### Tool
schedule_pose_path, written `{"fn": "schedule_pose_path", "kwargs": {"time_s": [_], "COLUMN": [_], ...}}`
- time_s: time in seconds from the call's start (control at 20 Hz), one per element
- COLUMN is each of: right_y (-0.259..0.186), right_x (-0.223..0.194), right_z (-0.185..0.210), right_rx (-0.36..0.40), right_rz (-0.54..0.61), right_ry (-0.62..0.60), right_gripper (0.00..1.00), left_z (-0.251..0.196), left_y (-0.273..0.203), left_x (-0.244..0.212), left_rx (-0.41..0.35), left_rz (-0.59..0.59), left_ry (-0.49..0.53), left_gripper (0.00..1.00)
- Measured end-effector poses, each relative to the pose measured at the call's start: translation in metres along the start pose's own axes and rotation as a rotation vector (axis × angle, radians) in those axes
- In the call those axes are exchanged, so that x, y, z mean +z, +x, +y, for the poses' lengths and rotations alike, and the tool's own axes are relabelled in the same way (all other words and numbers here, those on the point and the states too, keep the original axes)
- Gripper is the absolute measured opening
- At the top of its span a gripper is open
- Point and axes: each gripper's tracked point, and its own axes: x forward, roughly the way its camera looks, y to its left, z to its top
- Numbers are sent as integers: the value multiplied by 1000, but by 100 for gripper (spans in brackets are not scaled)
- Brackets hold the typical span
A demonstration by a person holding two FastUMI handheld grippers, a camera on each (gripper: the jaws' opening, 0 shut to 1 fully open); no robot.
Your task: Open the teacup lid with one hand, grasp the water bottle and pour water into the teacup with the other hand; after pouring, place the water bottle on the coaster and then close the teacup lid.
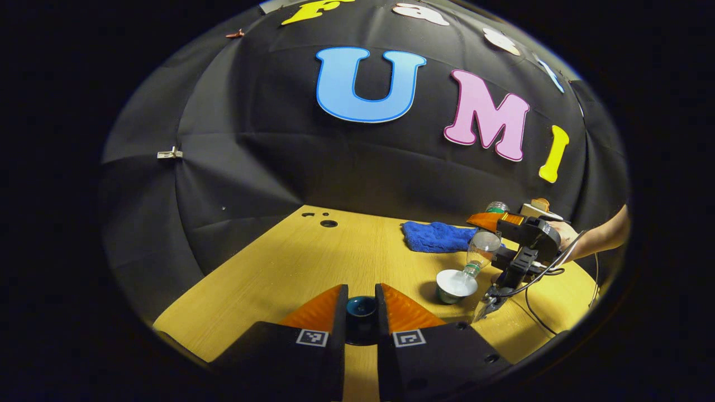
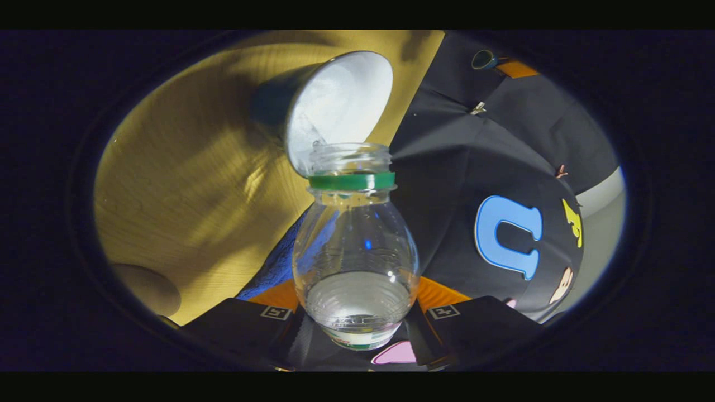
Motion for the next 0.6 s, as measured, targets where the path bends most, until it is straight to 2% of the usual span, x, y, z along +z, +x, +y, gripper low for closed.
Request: {"fn": "schedule_pose_path", "kwargs": {"time_s": [0.05, 0.25, 0.6], "right_y": [-2, -2, -5], "right_x": [1, 4, 4], "right_z": [2, 1, 0], "right_rx": [-1, -3, -2], "right_rz": [1, -7, -16], "right_ry": [2, 9, 25], "right_gripper": [73, 73, 73], "left_z": [0, -2, -15], "left_y": [0, -3, -7], "left_x": [0, 1, 1], "left_rx": [2, 10, 16], "left_rz": [-1, -3, -7], "left_ry": [-1, 0, -1], "left_gripper": [24, 27, 27]}}
